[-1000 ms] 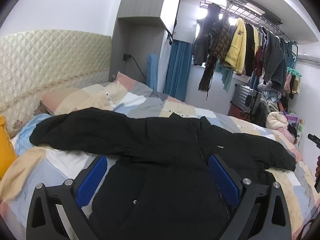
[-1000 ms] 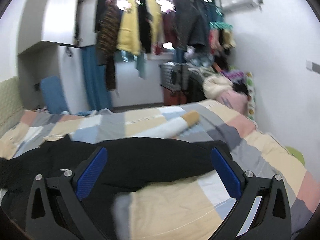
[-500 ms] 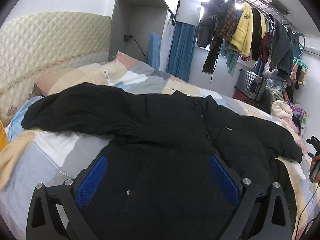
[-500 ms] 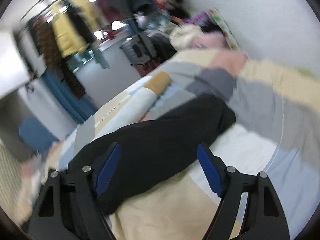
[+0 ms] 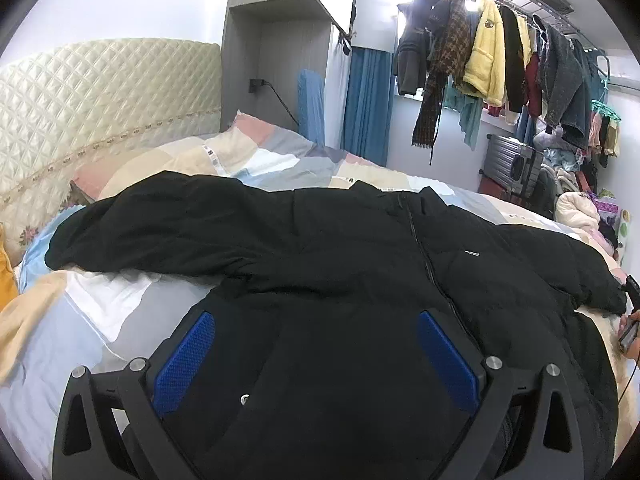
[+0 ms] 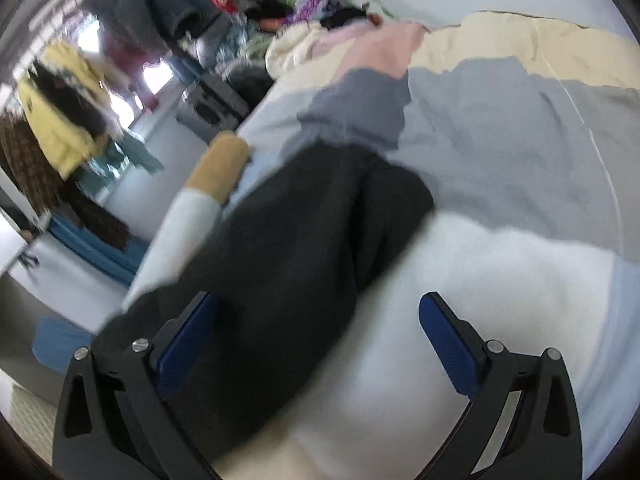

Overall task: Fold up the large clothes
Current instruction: 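Lower the right tool onto the jacket sleeve cuff and close it, then lift the sleeve with the right tool and fold it across the jacket body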

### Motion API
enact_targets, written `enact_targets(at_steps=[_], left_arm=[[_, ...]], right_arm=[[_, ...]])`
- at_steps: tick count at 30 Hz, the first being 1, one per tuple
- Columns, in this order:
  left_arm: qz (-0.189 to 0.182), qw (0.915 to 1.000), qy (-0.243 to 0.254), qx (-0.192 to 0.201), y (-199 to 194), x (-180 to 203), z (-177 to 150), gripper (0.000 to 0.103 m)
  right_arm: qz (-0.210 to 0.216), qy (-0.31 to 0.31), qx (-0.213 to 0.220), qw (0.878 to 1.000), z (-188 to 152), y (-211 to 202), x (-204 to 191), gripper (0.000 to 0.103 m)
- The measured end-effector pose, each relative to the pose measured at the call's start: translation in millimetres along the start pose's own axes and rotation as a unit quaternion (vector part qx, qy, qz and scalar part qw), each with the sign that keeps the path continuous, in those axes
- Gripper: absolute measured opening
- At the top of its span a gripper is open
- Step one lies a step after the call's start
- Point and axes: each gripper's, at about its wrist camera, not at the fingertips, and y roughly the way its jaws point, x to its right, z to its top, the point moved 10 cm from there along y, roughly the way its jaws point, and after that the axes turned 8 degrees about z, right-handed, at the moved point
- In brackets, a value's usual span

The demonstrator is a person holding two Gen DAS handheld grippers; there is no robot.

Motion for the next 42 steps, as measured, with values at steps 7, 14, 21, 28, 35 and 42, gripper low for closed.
enact_targets(at_steps=[7, 14, 21, 28, 35, 42], left_arm=[[0.009, 0.9995, 0.01, -0.027, 16.6, 8.5, -13.3, 0.102], [0.006, 0.9991, 0.016, -0.039, 22.8, 12.2, -19.5, 0.102], [0.005, 0.9997, 0.007, -0.023, 11.1, 4.4, -12.7, 0.102], [0.017, 0.9991, 0.014, -0.036, 4.9, -10.8, -11.8, 0.102], [0.002, 0.9984, 0.027, -0.049, -5.3, -16.1, -19.4, 0.102], [-0.007, 0.9985, 0.053, -0.011, -30.0, -9.7, -9.9, 0.102]], right_arm=[[0.015, -0.024, 0.0, 1.0, 9.0, 31.0, -3.3, 0.092], [0.024, -0.065, 0.011, 0.998, 18.3, 30.8, -22.5, 0.024], [-0.002, -0.112, 0.054, 0.992, 58.1, -12.8, -82.9, 0.007], [0.012, -0.167, 0.086, 0.982, 79.7, -73.3, -169.0, 0.006], [0.028, -0.253, 0.106, 0.961, 68.3, -134.7, -276.2, 0.006], [0.081, -0.303, 0.115, 0.943, 22.8, -192.7, -380.5, 0.006]])
